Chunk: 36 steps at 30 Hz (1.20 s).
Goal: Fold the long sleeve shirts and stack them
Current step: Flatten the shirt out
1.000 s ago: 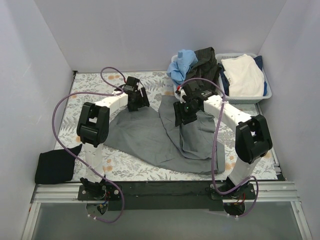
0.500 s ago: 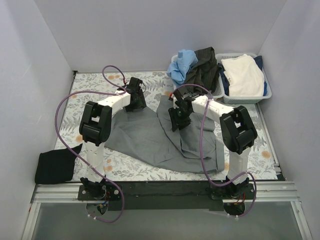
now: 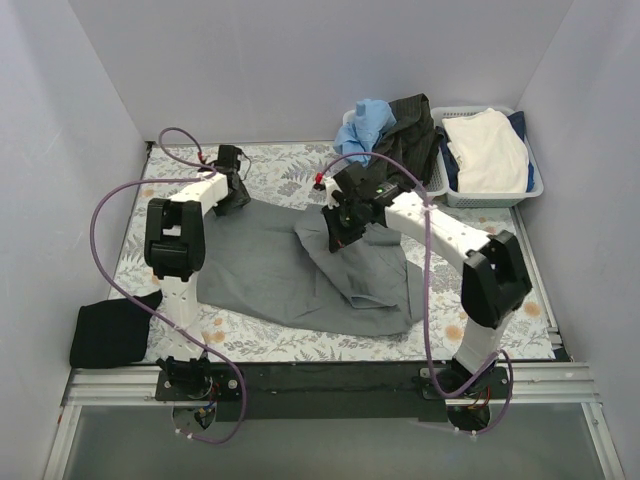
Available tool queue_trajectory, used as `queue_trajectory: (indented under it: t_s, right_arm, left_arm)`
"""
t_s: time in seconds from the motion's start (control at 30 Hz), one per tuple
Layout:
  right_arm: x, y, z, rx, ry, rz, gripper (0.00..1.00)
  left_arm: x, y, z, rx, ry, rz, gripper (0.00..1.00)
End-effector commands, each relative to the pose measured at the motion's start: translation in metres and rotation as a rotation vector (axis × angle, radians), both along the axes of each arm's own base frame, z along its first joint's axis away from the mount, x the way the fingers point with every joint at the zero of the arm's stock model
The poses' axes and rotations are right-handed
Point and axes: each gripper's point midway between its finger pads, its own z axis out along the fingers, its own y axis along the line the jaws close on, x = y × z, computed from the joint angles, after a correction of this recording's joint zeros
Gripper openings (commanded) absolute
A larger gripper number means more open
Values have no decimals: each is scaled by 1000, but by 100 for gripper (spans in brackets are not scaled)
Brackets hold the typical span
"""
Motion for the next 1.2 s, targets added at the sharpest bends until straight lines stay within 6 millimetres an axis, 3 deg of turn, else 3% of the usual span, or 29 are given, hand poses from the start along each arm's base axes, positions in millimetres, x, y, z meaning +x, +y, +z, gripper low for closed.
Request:
queue_trajectory:
  t_s: [0.0, 0.07, 0.13, 0.17, 0.3, 0.47, 0.57, 0.67, 0.73, 0.77, 0.8, 0.83, 0.87, 0.9, 0.93, 0.97, 1.0, 1.03, 1.07, 1.1, 1.13, 1.17]
  right_arm:
    - [-49, -10, 52, 127, -27, 182, 1]
    - [-76, -21, 57, 156, -6, 223, 1]
    - [-100, -27, 66, 192, 41, 243, 1]
    - [-111, -32, 58, 177, 82, 240, 1]
    - [-151, -51, 46, 137, 214, 221, 1]
    - [-172, -79, 27, 37, 290, 157, 1]
    - [-183, -92, 12, -10, 341, 128, 1]
    - [-172, -92, 8, -27, 289, 79, 1]
    - [-155, -82, 13, -3, 228, 68, 1]
    - [-148, -76, 16, 10, 204, 70, 1]
    - [-136, -68, 15, 17, 182, 65, 1]
    - [-124, -58, 26, 45, 141, 70, 1]
    - [-114, -48, 31, 71, 107, 84, 1]
    - [-106, -41, 26, 62, 115, 86, 1]
    - [-92, -27, 44, 99, 71, 95, 1]
    - [-86, -20, 48, 106, 63, 108, 1]
    - [-76, -12, 42, 95, 70, 114, 1]
    - [-69, -6, 45, 97, 55, 120, 1]
    - [-57, 4, 58, 118, 11, 126, 1]
    - [-42, 6, 45, 71, 0, 98, 1]
    - [-32, 8, 41, 47, -14, 79, 1]
    - [-18, 14, 34, 27, -16, 62, 1]
  left_arm:
    - [-29, 54, -46, 30, 160, 134, 54]
    - [-22, 71, -43, 26, 144, 177, 54]
    - [-17, 74, -44, 23, 139, 191, 54]
    - [-15, 94, -41, 19, 130, 237, 54]
    - [8, 108, -25, 11, 55, 298, 55]
    - [22, 133, -15, 17, 15, 384, 56]
    - [27, 139, -7, 7, -7, 389, 61]
    - [26, 138, 3, 2, -19, 368, 65]
    - [26, 133, 10, -22, -43, 342, 71]
    - [16, 130, 6, -23, -27, 331, 72]
    - [15, 129, 23, -32, -60, 323, 75]
    - [15, 129, 30, -33, -81, 317, 76]
    - [5, 128, 28, -33, -67, 314, 78]
    - [2, 127, 47, -36, -101, 311, 79]
    - [-2, 124, 51, -41, -106, 303, 80]
    - [-14, 123, 51, -39, -92, 297, 81]
    - [-21, 121, 54, -44, -92, 296, 81]
    - [-26, 117, 73, -63, -131, 277, 82]
    - [-32, 115, 77, -72, -136, 276, 83]
    - [-50, 111, 65, -80, -100, 269, 83]
    - [-57, 105, 82, -101, -134, 255, 84]
    - [-68, 103, 79, -110, -124, 253, 84]
